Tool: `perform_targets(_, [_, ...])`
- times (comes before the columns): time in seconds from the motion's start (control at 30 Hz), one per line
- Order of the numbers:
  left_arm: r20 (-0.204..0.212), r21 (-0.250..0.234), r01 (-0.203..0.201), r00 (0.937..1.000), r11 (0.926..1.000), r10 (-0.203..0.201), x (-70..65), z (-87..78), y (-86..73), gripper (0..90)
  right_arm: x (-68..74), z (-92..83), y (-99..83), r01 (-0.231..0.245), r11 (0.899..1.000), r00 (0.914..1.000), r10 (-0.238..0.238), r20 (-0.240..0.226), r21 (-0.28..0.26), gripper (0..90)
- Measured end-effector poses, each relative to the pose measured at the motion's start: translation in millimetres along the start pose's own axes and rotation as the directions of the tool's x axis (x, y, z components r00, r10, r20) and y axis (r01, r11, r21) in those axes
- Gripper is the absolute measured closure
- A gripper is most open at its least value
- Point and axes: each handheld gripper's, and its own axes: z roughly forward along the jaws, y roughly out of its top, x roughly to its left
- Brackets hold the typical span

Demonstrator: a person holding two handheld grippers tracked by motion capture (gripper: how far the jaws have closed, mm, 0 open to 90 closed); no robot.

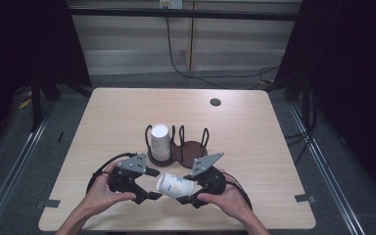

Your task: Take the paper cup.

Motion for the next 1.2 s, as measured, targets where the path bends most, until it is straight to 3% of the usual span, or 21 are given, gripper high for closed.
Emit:
perform_targets(0.4, [0.024,0.001,0.009,0.9997,1.0,-0.009,-0.1,4.4,-1.7,29.2,-7.8,0.5,6.9,0.012,0.996,0.9998,-0.013,0.014,0.09,28.5])
perform_targets(0.53, [0.023,0.027,0.02,0.9995,0.9994,-0.021,1.4,5.6,-2.1,27.9,-8.0,-0.6,11.2,0.024,0.994,0.9996,-0.026,0.012,0.111,28.5])
perform_targets(0.7, [0.038,0.023,0.039,0.9985,0.999,-0.04,1.8,6.0,-2.8,24.1,-8.3,1.9,12.8,0.035,0.99,0.9994,-0.035,0.0,0.133,28.5])
perform_targets(1.07, [0.05,0.051,0.027,0.9983,0.9983,-0.03,0.1,6.6,-2.5,17.0,-9.6,6.6,20.5,0.064,0.981,0.998,-0.063,-0.011,0.185,28.5])
perform_targets(1.2, [0.044,0.073,0.031,0.9985,0.9969,-0.034,0.1,8.7,-3.0,18.2,-8.3,7.6,26.6,0.075,0.976,0.9971,-0.072,-0.022,0.205,28.6])
